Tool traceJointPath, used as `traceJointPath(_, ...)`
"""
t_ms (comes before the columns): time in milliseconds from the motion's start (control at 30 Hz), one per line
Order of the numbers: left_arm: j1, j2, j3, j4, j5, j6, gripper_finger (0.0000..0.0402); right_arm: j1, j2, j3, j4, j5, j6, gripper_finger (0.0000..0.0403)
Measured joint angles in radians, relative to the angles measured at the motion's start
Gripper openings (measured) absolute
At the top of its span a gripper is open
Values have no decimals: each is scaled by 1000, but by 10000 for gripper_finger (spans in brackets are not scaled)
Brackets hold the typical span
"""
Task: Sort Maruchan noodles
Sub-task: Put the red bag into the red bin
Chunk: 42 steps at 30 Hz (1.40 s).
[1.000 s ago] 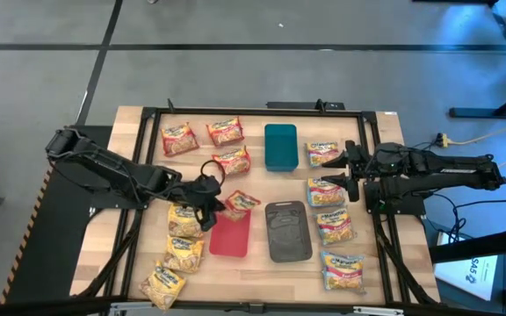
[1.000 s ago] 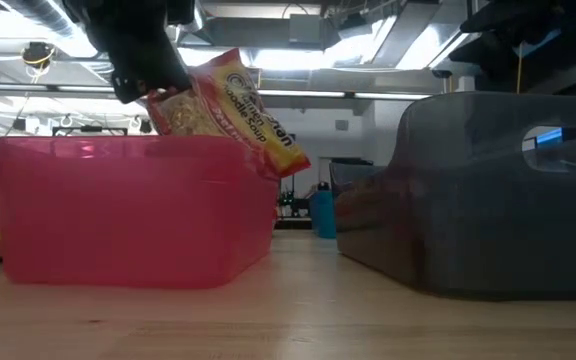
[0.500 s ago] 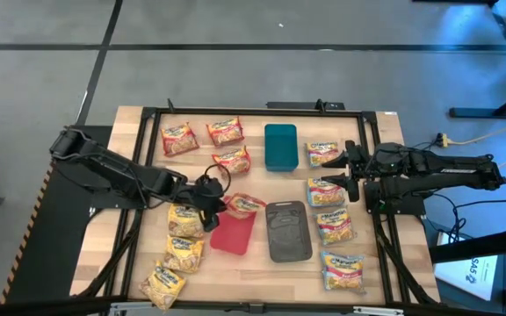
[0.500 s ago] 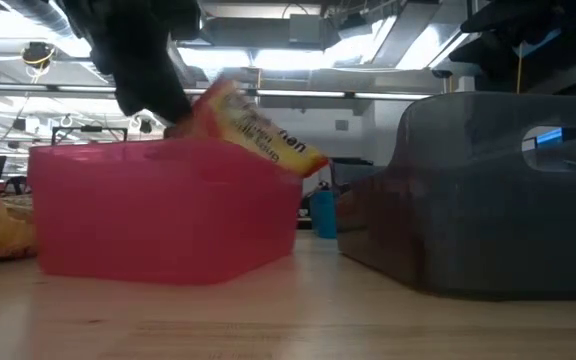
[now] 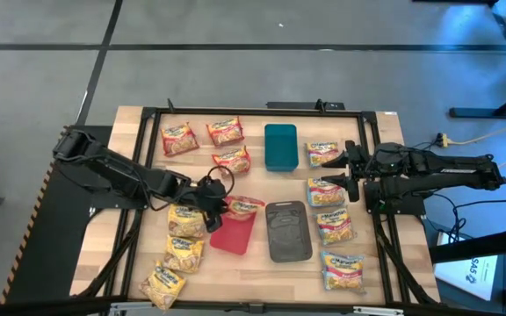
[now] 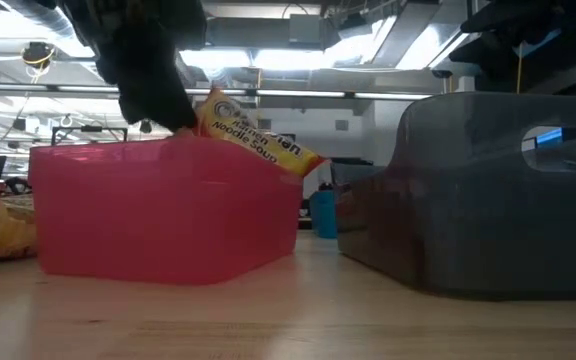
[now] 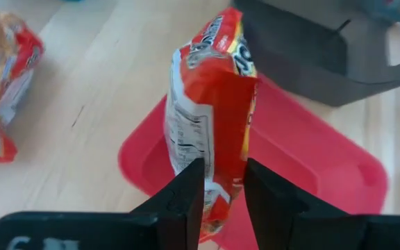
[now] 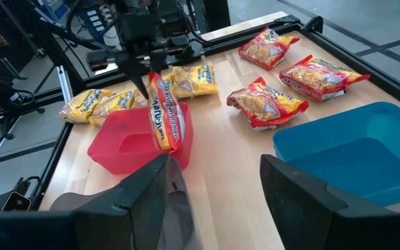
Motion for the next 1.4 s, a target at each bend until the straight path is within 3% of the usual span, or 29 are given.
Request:
traceJointPath(400,3,24,-1,-7,-57,-30,95,0,0,0,0,0,0,225)
traceJointPath(767,35,21,-1,-121,2,-81,95,0,0,0,0,0,0,225)
traceJointPath(1067,53,-10,1,-115,11,-83,95,0,0,0,-7,0,0,225)
traceJointPath(1267,91,-55,0,-226,-23,-82,95,0,0,0,-14,0,0,225)
traceJointPath(1400,116,-93,0,-321,-116,-81,95,0,0,0,-18,0,0,225)
